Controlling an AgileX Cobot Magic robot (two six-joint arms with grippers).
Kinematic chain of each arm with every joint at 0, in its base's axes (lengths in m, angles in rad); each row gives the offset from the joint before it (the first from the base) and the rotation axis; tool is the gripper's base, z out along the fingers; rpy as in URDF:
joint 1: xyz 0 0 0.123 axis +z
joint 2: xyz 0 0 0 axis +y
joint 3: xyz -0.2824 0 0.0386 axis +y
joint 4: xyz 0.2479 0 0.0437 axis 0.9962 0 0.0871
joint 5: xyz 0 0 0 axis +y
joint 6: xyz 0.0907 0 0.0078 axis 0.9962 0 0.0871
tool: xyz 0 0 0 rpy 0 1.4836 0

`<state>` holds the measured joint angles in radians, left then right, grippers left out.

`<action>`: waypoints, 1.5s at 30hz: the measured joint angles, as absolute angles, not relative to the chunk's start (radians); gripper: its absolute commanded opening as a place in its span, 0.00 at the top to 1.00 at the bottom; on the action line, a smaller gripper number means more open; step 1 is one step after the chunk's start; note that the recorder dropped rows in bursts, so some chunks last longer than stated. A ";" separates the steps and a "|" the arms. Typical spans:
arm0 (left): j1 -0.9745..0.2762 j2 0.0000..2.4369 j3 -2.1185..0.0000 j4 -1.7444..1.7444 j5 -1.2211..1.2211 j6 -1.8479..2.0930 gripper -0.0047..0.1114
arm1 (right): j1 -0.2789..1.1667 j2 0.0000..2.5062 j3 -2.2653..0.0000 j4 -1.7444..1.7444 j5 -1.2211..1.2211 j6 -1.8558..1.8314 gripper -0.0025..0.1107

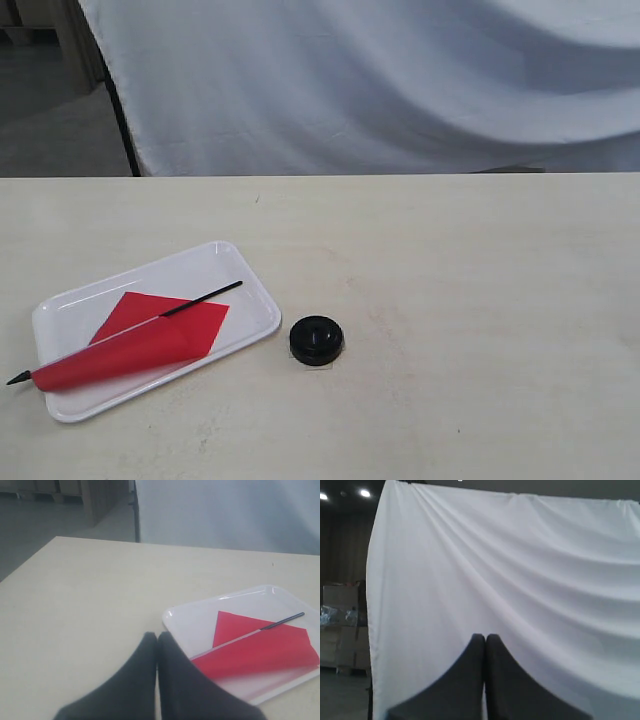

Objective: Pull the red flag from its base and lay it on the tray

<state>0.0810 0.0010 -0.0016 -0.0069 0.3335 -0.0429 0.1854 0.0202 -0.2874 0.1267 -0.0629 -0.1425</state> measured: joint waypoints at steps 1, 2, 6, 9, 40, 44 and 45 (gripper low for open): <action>0.081 0.001 -0.002 -0.007 0.334 -0.043 0.96 | 0.185 0.011 -0.288 0.127 -0.068 -0.147 0.97; 0.081 0.001 -0.002 -0.007 0.334 -0.043 0.96 | 0.185 0.006 -0.288 0.127 -0.071 -0.153 0.97; 0.081 0.001 -0.002 -0.007 0.334 -0.043 0.96 | 0.185 0.006 -0.288 0.127 -0.072 -0.157 0.97; 0.081 0.001 -0.002 -0.007 0.334 -0.043 0.96 | 0.185 0.006 -0.288 0.127 -0.072 -0.157 0.97; 0.081 0.001 -0.002 -0.007 0.334 -0.043 0.96 | 0.185 0.004 -0.003 0.156 0.131 -0.108 0.97; 0.081 0.001 -0.002 -0.007 0.334 -0.043 0.96 | 0.185 0.004 -0.003 0.148 0.133 -0.108 0.97; 0.081 0.001 -0.002 -0.007 0.334 -0.043 0.96 | 0.185 0.004 -0.003 0.148 0.133 -0.108 0.97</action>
<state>0.0810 0.0010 -0.0016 -0.0069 0.3335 -0.0429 0.1854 0.0045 -0.0031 0.1479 0.1331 -0.1084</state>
